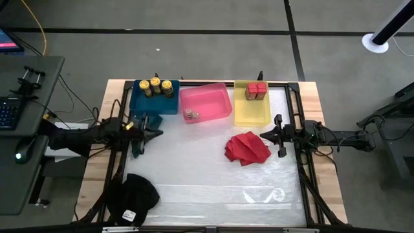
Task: Sort spices by type
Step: Return to Home Position
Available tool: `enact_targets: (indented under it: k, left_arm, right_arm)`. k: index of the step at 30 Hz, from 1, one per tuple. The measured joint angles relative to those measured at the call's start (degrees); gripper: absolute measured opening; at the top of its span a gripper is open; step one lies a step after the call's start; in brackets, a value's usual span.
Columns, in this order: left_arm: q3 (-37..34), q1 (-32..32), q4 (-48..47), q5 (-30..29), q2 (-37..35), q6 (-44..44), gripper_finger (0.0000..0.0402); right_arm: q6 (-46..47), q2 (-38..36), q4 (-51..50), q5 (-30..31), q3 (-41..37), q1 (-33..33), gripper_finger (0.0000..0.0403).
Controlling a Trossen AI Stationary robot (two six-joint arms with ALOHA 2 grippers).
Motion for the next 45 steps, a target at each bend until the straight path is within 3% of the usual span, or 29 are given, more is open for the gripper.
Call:
enact_targets:
  k: [45]
  left_arm:
    - [0.0,1.68,0.03,-0.22,0.82,1.9,0.0]
  right_arm:
    - [0.01,-0.02,-0.07,0.0,0.02,-0.01,0.0001]
